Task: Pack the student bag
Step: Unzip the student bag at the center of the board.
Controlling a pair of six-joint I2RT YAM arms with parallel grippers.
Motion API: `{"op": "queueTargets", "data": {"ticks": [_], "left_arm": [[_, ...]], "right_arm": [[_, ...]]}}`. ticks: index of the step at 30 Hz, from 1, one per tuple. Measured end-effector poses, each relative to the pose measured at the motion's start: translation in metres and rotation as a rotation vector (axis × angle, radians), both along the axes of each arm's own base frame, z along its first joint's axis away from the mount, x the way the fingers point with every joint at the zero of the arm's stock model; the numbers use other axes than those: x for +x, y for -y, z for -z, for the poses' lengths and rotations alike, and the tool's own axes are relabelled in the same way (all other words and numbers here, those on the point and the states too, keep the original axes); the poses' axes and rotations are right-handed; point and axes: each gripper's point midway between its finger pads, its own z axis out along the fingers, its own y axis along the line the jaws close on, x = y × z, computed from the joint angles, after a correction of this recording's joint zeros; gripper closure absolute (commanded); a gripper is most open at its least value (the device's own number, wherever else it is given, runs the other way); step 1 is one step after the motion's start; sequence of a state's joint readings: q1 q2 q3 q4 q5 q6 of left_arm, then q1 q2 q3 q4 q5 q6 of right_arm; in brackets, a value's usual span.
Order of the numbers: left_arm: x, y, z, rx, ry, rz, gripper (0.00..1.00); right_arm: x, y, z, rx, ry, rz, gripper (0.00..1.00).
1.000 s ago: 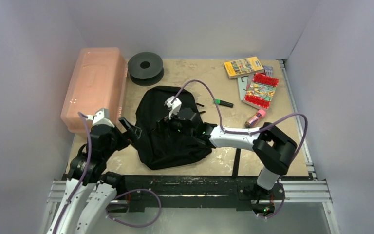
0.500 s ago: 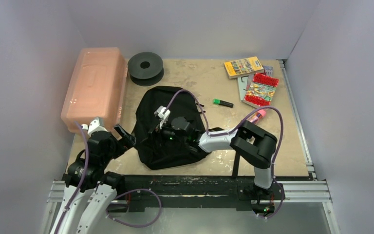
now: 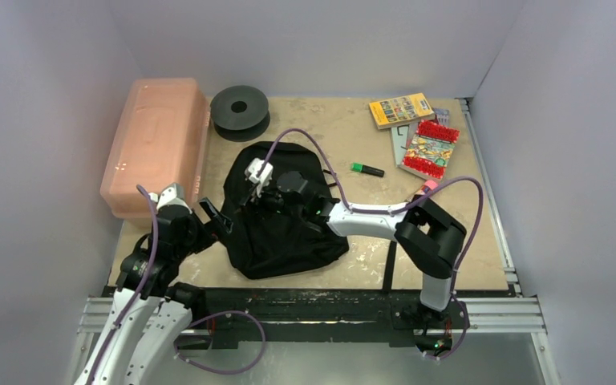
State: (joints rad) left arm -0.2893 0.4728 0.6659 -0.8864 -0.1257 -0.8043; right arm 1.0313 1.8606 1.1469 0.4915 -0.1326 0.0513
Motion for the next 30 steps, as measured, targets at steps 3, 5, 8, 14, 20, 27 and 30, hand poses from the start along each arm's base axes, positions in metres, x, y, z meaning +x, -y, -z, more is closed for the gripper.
{"op": "queueTargets", "data": {"ticks": [3,5,8,14,20,27,30], "left_arm": [[0.008,0.003,-0.005,0.006,0.013,0.013,0.06],[0.011,0.004,-0.009,0.003,0.019,0.013,0.06],[0.014,0.002,-0.013,0.002,0.019,-0.005,0.06],[0.012,-0.004,-0.017,0.0,0.027,-0.049,0.07],[0.005,-0.006,-0.016,0.005,0.017,-0.051,0.07],[0.004,-0.006,-0.015,0.006,0.011,-0.046,0.07],[0.004,-0.006,-0.015,0.006,0.011,-0.045,0.07]], "right_arm": [[0.008,0.006,-0.016,-0.01,0.013,0.042,0.21],[0.009,0.011,-0.016,-0.023,0.016,0.063,0.19],[0.005,0.021,-0.008,-0.049,0.078,0.052,0.25],[0.008,0.032,0.019,-0.18,0.291,-0.014,0.36],[0.018,0.012,0.018,-0.228,0.447,-0.082,0.38],[-0.004,-0.012,0.03,-0.269,0.529,-0.213,0.36],[-0.011,-0.021,0.04,-0.286,0.538,-0.245,0.39]]}}
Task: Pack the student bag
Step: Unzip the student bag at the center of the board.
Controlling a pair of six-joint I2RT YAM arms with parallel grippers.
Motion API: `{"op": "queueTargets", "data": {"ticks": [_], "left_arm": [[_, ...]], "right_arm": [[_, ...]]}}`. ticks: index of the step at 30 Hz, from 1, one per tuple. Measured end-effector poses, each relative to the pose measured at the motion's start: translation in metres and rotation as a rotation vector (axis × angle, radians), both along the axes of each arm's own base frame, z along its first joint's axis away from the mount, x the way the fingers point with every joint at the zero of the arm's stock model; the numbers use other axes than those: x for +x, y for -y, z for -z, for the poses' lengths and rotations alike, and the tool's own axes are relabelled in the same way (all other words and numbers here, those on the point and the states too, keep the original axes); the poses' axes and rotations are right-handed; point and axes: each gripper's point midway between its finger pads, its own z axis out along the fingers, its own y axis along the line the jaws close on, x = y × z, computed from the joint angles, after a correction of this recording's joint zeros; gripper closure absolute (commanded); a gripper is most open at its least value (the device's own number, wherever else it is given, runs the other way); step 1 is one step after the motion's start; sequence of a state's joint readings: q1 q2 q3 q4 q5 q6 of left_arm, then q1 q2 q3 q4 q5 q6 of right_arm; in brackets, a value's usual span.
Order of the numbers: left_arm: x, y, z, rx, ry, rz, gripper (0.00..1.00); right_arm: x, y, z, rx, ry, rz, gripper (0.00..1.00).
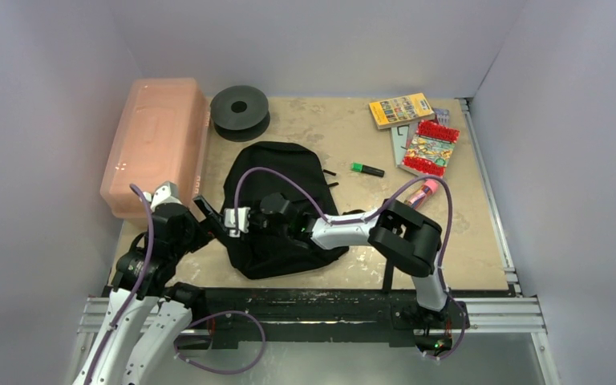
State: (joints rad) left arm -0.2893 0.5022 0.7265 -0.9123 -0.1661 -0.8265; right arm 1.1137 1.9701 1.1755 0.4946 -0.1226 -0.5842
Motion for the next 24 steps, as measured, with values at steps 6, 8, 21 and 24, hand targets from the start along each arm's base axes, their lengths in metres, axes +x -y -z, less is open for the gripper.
{"op": "queueTargets", "data": {"ticks": [6,8,21,24], "left_arm": [[-0.003,-0.003,0.003,0.017,-0.016,-0.002,0.07],[-0.003,-0.003,0.004,0.019,-0.018,-0.002,0.07],[0.001,-0.003,0.005,0.018,-0.026,-0.014,0.08],[0.007,0.0,0.007,0.005,-0.041,-0.028,0.08]], "right_arm": [[0.017,0.003,0.023,-0.029,0.033,0.096,0.44],[0.023,0.005,0.029,-0.036,0.043,0.125,0.44],[0.034,0.01,0.031,0.001,0.003,0.228,1.0],[0.031,0.014,0.033,0.024,-0.073,0.247,1.0]]}}
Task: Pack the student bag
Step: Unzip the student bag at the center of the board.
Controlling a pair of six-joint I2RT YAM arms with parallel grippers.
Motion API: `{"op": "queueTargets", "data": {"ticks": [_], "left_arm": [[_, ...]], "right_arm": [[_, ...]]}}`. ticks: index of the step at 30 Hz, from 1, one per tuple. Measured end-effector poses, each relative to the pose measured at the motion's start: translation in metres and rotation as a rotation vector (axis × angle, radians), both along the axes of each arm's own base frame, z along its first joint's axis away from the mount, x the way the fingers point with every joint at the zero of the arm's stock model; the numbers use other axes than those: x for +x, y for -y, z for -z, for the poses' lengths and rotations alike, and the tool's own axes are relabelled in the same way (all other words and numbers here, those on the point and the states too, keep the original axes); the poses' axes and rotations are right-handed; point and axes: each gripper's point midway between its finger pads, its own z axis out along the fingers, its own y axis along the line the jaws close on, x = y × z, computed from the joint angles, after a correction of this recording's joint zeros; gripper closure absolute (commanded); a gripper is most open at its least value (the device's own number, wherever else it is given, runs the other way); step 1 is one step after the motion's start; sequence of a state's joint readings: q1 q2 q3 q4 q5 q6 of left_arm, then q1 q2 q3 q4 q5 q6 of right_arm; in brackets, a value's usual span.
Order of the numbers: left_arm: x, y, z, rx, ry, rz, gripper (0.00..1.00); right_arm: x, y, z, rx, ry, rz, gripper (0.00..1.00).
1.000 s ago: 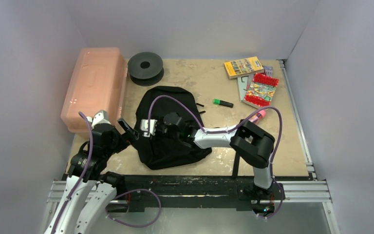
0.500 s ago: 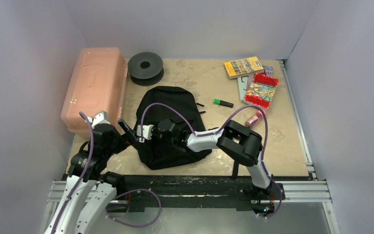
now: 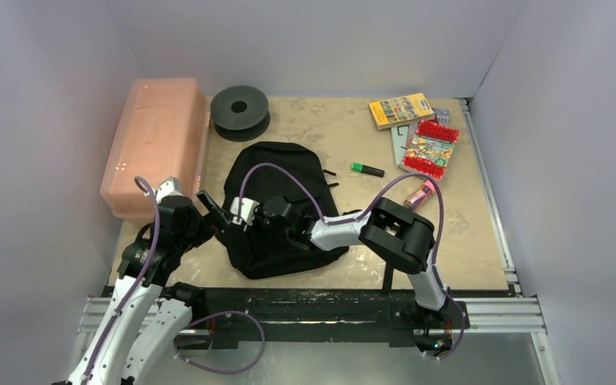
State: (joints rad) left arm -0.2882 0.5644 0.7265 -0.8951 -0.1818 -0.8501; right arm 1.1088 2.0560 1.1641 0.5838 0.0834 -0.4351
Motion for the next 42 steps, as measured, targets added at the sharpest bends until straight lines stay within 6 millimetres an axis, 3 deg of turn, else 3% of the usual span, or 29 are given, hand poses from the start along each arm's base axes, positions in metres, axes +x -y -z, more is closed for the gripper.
{"op": "queueTargets", "data": {"ticks": [4,9,13,18,20,22,27,28,36,42], "left_arm": [[0.008,0.014,0.009,-0.039,-0.055,0.026,0.09],[0.02,0.027,0.028,-0.093,-0.114,0.023,0.19],[0.026,0.038,0.052,-0.136,-0.178,0.025,0.21],[0.035,0.052,0.08,-0.165,-0.252,0.052,0.28],[0.039,0.056,0.085,-0.178,-0.252,0.065,0.38],[0.042,0.06,0.091,-0.189,-0.255,0.073,0.58],[0.046,0.063,0.106,-0.189,-0.281,0.076,0.94],[0.046,0.062,0.109,-0.183,-0.288,0.071,0.97],[0.048,0.054,0.115,-0.132,-0.297,0.048,0.98],[0.049,0.047,0.117,-0.1,-0.291,0.026,0.99]], "right_arm": [[-0.006,0.015,-0.013,0.103,-0.135,0.047,1.0],[0.006,0.024,-0.056,0.34,-0.357,0.116,1.0],[0.012,0.029,-0.059,0.435,-0.509,0.154,1.0],[0.002,0.024,-0.059,0.49,-0.643,0.152,1.0],[-0.001,0.023,-0.06,0.504,-0.682,0.149,1.0],[-0.004,0.023,-0.058,0.519,-0.713,0.155,1.0],[-0.011,0.034,-0.039,0.516,-0.776,0.21,1.0],[-0.01,0.037,-0.036,0.516,-0.779,0.228,1.0],[0.003,0.1,-0.037,0.575,-0.771,0.435,1.0],[0.03,0.177,-0.027,0.639,-0.756,0.622,1.0]]}}
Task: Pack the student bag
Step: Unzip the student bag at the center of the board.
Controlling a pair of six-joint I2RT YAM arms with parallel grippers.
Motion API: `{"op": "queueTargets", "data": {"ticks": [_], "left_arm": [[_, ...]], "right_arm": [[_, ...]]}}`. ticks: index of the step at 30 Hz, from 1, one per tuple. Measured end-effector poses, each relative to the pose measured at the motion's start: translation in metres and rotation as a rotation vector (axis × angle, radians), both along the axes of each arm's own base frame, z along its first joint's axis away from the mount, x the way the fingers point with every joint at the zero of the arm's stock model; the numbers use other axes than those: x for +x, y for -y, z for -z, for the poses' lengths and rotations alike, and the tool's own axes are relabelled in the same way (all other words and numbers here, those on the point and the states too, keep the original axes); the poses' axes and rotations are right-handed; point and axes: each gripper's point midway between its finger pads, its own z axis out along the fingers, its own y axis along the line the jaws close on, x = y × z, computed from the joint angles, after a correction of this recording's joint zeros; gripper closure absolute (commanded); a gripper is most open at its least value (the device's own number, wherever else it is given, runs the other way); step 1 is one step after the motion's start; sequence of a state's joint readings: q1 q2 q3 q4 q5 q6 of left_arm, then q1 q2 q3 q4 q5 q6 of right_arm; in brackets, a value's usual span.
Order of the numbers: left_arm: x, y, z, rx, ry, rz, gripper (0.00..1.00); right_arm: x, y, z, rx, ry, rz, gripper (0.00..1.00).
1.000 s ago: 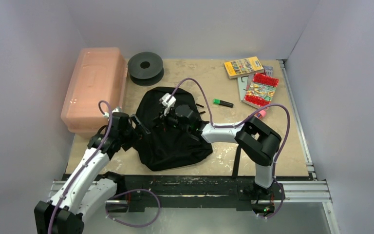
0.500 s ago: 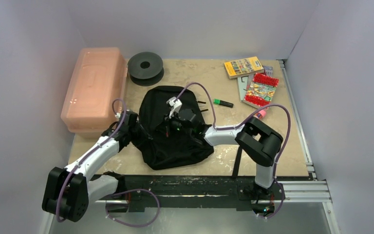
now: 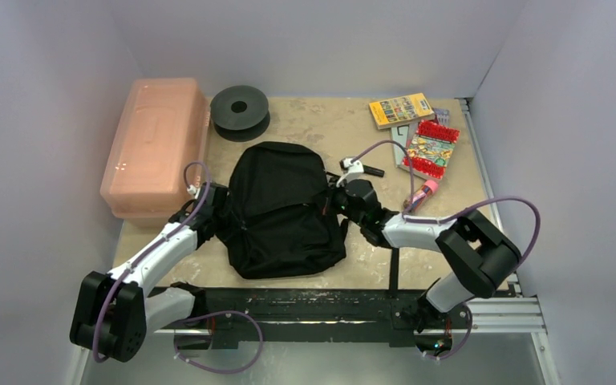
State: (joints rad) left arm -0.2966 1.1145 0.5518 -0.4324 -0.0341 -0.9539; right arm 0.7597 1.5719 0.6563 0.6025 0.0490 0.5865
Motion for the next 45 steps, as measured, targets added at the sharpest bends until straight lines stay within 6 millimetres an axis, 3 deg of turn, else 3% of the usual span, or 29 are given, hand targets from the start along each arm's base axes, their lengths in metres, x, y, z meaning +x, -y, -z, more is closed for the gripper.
{"op": "queueTargets", "data": {"ticks": [3,5,9,12,14,17,19,21,23,25,30,33,39,45], "left_arm": [[0.0,-0.002,0.0,0.01,0.005,0.003,0.99],[0.0,-0.003,-0.002,0.017,0.012,0.009,0.99],[-0.002,-0.005,-0.01,0.03,0.042,0.034,0.86],[-0.004,-0.008,-0.017,0.048,0.063,0.057,0.66],[-0.004,-0.008,-0.025,0.055,0.082,0.073,0.6],[0.002,-0.006,-0.048,0.054,0.144,0.107,0.51],[0.006,-0.002,-0.068,0.039,0.197,0.136,0.47],[0.009,0.004,-0.083,0.019,0.242,0.166,0.46],[0.011,0.012,-0.098,-0.015,0.279,0.203,0.42],[0.01,0.019,-0.106,-0.046,0.294,0.239,0.42],[0.003,0.039,-0.105,-0.135,0.267,0.325,0.4],[0.001,0.045,-0.102,-0.164,0.245,0.345,0.39],[-0.006,0.049,-0.095,-0.2,0.23,0.345,0.36],[-0.017,0.049,-0.089,-0.224,0.226,0.346,0.36]], "right_arm": [[0.001,0.03,0.006,-0.028,0.001,0.071,1.0],[-0.003,0.039,0.006,-0.047,0.01,0.083,0.98],[-0.008,0.043,0.0,-0.117,0.047,0.049,0.56],[-0.004,0.045,-0.011,-0.189,0.086,0.025,0.37],[0.002,0.046,-0.024,-0.225,0.111,0.021,0.21],[0.014,0.054,-0.043,-0.249,0.118,0.067,0.18],[0.027,0.068,-0.049,-0.25,0.095,0.119,0.22],[0.037,0.087,-0.046,-0.264,0.065,0.167,0.31],[0.037,0.095,-0.04,-0.303,0.056,0.15,0.31],[0.024,0.083,-0.032,-0.355,0.063,0.052,0.3],[-0.047,0.001,-0.028,-0.425,0.207,-0.408,0.26],[-0.074,-0.031,-0.031,-0.431,0.334,-0.589,0.25],[-0.052,-0.061,0.001,-0.55,0.415,-0.744,0.24],[-0.044,-0.063,0.039,-0.661,0.416,-0.815,0.28]]}}
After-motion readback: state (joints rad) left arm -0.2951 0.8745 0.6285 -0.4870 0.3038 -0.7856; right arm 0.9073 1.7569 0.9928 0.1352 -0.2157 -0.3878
